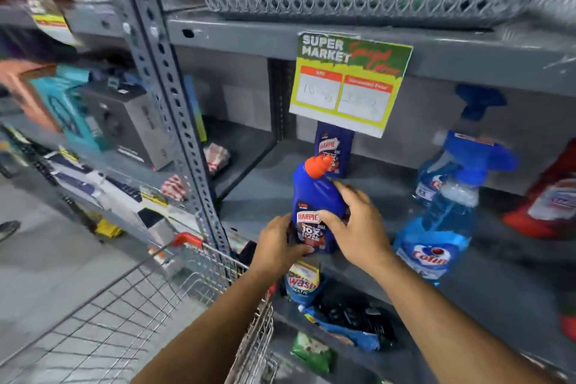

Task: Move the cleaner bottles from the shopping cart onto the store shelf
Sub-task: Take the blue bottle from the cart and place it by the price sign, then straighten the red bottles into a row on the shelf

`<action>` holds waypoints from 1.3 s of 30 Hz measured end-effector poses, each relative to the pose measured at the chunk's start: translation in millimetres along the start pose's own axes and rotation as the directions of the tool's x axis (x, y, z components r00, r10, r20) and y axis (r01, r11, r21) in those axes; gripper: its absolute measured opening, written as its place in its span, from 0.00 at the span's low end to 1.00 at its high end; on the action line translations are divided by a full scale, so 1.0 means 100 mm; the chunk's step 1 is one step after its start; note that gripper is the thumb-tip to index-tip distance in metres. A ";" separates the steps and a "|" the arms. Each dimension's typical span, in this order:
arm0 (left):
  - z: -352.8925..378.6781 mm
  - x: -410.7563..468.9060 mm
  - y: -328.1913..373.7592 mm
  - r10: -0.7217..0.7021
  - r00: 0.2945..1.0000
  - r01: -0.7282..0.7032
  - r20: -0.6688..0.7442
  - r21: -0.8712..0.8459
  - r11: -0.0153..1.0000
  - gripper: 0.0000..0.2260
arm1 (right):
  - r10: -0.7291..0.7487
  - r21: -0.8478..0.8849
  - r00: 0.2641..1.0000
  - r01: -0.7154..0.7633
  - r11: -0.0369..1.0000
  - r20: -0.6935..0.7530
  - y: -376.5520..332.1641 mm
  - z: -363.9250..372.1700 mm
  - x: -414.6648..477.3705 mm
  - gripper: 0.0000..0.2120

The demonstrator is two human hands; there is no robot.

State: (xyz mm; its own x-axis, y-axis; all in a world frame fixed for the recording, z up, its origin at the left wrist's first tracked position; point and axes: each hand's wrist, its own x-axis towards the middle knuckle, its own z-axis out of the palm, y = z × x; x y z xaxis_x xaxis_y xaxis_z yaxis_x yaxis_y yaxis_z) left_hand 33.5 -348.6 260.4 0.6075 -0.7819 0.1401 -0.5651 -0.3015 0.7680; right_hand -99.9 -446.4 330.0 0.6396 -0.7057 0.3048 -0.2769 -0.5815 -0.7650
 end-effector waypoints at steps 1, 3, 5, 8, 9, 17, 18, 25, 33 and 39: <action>0.00 -0.01 -0.01 0.018 1.000 -0.018 0.006 -0.003 1.000 0.22 | 0.020 0.022 1.000 -0.020 1.000 -0.007 0.03 0.00 -0.03 0.32; -0.02 -0.06 -0.05 0.041 0.999 -0.040 0.009 -0.049 0.998 0.24 | 0.126 0.073 0.992 -0.124 0.990 -0.022 0.13 0.01 -0.19 0.36; -0.07 -0.14 -0.10 0.046 0.998 -0.042 0.031 -0.128 0.991 0.27 | 0.252 0.105 0.967 -0.253 0.962 0.023 0.23 0.08 -0.41 0.36; -0.10 -0.24 -0.12 0.085 0.991 -0.066 0.106 -0.166 0.984 0.33 | 0.305 0.101 0.935 -0.326 0.940 0.181 0.27 0.28 -0.60 0.30; -0.11 -0.24 -0.13 0.099 0.987 -0.076 0.124 -0.179 0.981 0.34 | 0.310 0.054 0.930 -0.326 0.944 0.198 0.27 0.35 -0.61 0.31; -0.27 0.03 -0.28 0.013 0.990 0.015 0.143 -0.191 0.981 0.39 | 0.346 -0.044 0.915 -0.345 0.938 0.209 0.09 0.71 -0.39 0.37; -0.27 0.07 -0.29 0.012 0.989 0.015 0.149 -0.178 0.984 0.39 | 0.349 -0.049 0.918 -0.347 0.937 0.189 0.08 0.74 -0.37 0.38; -0.26 0.11 -0.41 0.043 0.987 -0.007 0.156 -0.219 0.976 0.38 | 0.378 0.013 0.907 -0.386 0.922 0.185 0.07 0.80 -0.29 0.39; -0.12 -0.46 -0.22 -0.004 0.982 -0.037 -0.187 -0.216 0.976 0.35 | 0.299 0.124 0.933 -0.278 0.953 -0.202 0.38 0.10 -1.24 0.30; 0.64 -0.57 0.68 0.270 0.915 -0.159 0.300 -0.345 0.925 0.35 | 0.531 0.180 0.763 -0.502 0.846 -0.368 0.96 -0.63 -1.30 0.37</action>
State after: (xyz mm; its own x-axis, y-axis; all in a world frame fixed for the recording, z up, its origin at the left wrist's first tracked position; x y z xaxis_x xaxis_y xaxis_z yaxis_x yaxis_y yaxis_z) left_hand -75.6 -359.5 265.0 0.2358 -0.9605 0.1477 -0.4269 0.0341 0.9036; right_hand -255.1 -436.1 252.9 0.0774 -0.9964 0.0353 -0.4258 -0.0651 -0.9025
